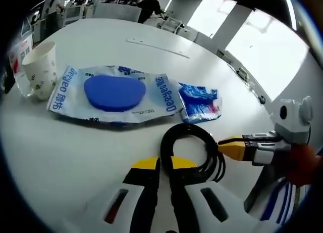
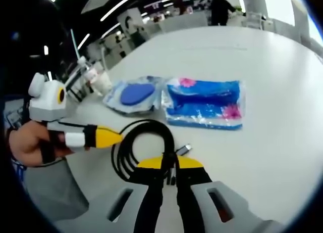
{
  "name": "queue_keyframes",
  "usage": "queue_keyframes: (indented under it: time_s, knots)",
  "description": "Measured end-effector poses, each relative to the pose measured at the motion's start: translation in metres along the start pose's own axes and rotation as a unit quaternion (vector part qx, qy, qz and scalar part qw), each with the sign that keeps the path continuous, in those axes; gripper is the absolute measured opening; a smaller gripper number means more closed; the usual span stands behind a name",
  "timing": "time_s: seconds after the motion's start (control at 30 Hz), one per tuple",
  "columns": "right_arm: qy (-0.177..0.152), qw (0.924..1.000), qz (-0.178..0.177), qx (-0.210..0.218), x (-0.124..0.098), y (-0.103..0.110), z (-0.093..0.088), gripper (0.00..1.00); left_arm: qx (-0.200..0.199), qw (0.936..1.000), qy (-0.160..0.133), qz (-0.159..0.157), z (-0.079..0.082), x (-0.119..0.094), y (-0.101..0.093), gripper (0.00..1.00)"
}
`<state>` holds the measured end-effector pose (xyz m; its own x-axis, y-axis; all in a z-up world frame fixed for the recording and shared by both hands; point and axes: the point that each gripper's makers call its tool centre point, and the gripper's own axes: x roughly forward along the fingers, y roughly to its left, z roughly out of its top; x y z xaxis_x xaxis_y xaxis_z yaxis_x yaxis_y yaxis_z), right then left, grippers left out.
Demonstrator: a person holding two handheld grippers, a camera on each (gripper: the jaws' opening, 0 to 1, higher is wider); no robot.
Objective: Arrange the tabletop items into an orderly group along one side of the table until the central work area is clear of visible clutter.
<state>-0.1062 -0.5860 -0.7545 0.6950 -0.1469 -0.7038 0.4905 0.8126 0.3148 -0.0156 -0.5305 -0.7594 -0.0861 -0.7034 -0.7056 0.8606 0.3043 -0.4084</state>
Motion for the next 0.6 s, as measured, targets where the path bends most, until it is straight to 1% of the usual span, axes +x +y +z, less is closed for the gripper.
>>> queue_keyframes:
  time_s: [0.1,0.6]
  knots:
    - [0.0,1.0,0.002,0.0,0.0007,0.0013,0.0006,0.04,-0.002,1.0,0.0,0.001,-0.0007,0.001,0.0004,0.02]
    - [0.0,1.0,0.001,0.002,0.0053,0.0045,0.0054,0.04,-0.009,0.9999,-0.001,0.008,0.0026,0.0031,0.0051,0.02]
